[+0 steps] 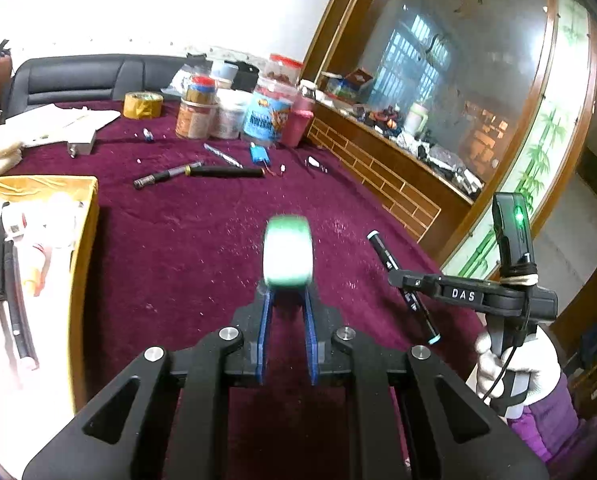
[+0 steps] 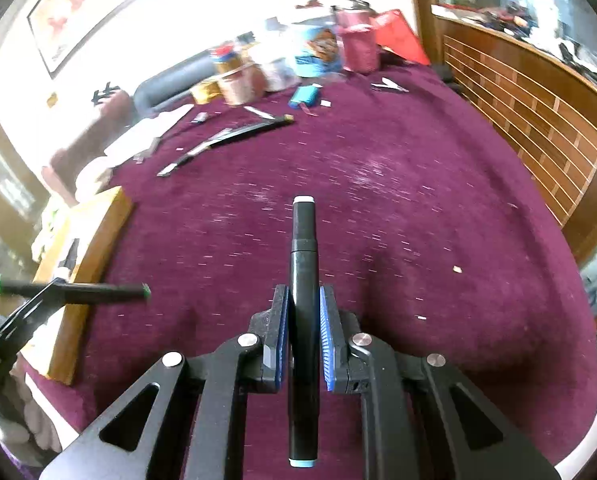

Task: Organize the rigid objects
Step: 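Lift both held markers and carry them toward the tray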

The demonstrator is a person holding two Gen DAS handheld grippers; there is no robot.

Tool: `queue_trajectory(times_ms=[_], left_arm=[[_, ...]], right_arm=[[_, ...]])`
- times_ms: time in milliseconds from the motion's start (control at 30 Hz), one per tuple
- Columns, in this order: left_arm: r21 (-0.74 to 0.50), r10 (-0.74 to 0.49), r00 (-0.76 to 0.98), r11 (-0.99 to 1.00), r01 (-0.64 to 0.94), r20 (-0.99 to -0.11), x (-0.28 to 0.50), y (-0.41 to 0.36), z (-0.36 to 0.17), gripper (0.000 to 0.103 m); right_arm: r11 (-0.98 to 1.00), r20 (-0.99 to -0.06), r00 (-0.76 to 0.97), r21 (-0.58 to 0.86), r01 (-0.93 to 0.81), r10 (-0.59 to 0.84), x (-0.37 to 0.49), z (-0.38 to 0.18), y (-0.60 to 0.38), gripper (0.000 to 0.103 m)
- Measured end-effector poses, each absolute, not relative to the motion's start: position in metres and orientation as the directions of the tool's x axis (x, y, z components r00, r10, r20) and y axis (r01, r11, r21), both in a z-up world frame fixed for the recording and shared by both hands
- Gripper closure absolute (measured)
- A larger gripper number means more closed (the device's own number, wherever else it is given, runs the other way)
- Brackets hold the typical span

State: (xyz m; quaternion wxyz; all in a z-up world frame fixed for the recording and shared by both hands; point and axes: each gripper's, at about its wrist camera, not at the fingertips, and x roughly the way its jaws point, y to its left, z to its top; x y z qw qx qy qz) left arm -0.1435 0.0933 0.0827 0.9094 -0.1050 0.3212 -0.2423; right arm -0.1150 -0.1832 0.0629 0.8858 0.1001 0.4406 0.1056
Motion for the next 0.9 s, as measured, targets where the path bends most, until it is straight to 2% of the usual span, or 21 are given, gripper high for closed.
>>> queue_trajectory(times_ms=[400, 733, 900], left_arm=[[-0.386, -0.497, 0.750, 0.856, 0.343, -0.437, -0.161, 0.147, 0.106, 0.091], [-0.491, -0.451, 0.812, 0.837, 0.241, -0.371, -0.189, 0.229, 0.109, 0.091], [-0.516, -0.395, 0.837, 0.841, 0.162, -0.380, -0.200, 0.269, 0.101, 0.091]], right_arm=[[0.891, -0.691, 0.565, 0.305, -0.337, 0.451, -0.119, 0.100, -0.099, 0.090], [0.767, -0.669, 0.427, 0.357, -0.534, 0.609, -0.119, 0.107, 0.001, 0.090], [0.710, -0.660, 0.351, 0.410, -0.573, 0.665, -0.117, 0.107, 0.037, 0.090]])
